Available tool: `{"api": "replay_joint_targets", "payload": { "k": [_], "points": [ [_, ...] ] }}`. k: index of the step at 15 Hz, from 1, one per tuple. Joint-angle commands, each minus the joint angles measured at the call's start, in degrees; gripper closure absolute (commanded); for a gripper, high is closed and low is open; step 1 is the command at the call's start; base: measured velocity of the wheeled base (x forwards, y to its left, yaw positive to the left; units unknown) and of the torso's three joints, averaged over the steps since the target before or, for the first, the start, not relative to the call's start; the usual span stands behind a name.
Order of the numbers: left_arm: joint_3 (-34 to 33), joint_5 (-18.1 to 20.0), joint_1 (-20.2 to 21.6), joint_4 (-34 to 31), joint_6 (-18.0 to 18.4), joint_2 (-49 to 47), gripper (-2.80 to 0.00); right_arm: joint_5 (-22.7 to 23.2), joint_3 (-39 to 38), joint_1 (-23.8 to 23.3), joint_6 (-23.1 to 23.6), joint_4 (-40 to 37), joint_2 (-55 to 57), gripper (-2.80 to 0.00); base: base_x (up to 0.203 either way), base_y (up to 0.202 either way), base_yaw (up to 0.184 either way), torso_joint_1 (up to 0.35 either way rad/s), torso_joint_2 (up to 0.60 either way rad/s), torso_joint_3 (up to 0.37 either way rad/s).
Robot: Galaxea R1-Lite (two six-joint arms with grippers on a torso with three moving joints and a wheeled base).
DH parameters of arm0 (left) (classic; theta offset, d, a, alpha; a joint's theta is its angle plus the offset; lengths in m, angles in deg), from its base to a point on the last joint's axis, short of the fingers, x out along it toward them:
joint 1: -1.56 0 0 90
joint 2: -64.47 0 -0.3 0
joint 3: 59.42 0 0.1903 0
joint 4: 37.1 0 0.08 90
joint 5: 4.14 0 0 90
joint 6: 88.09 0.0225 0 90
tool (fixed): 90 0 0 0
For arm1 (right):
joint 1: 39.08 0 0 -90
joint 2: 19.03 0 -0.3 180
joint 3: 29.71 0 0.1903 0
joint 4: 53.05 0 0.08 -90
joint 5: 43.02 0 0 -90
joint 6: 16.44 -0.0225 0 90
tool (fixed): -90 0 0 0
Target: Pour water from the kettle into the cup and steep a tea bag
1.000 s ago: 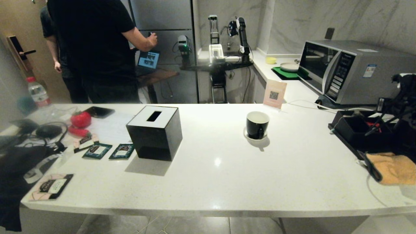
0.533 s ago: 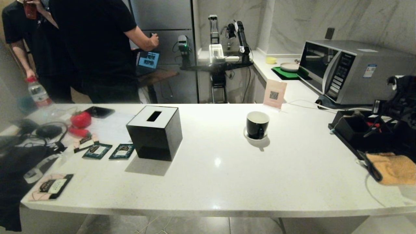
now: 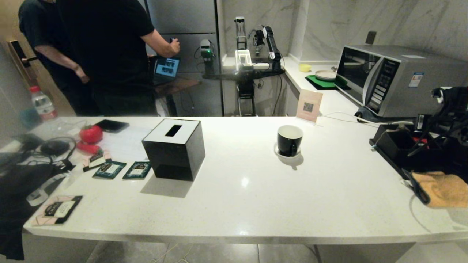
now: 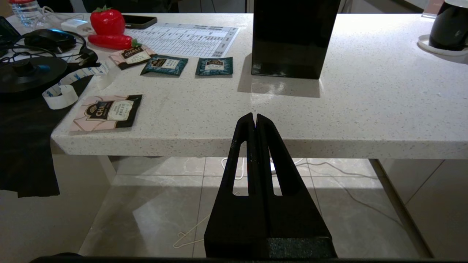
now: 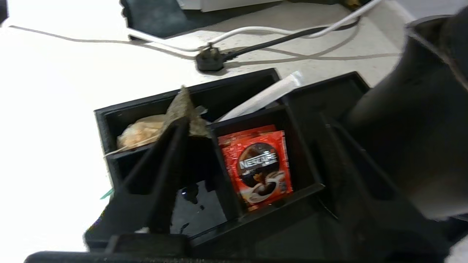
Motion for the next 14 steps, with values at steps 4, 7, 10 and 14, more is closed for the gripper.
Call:
{"api": "replay_joint_targets", "payload": {
  "k": [4, 7, 10, 14],
  "points": [
    [0.0, 0.0, 0.0, 0.0, 0.0, 0.0, 0.00, 2.8, 0.0, 0.1, 1.7, -1.4, 0.9, -2.80, 0.000, 0.000, 0.000, 0.000, 0.00, 0.000],
    [0.0, 0.0, 0.0, 0.0, 0.0, -0.1, 0.00, 4.0, 0.3, 0.1, 2.6, -1.4, 1.8, -2.80, 0.000, 0.000, 0.000, 0.000, 0.00, 0.000],
    [0.0, 0.0, 0.0, 0.0, 0.0, 0.0, 0.00, 4.2, 0.5, 0.1, 3.8, -1.4, 2.7, -2.80, 0.000, 0.000, 0.000, 0.000, 0.00, 0.000],
    [0.0, 0.0, 0.0, 0.0, 0.0, 0.0, 0.00, 4.1, 0.6, 0.1, 3.9, -1.0, 4.0, -2.80, 0.000, 0.000, 0.000, 0.000, 0.00, 0.000]
  ]
}}
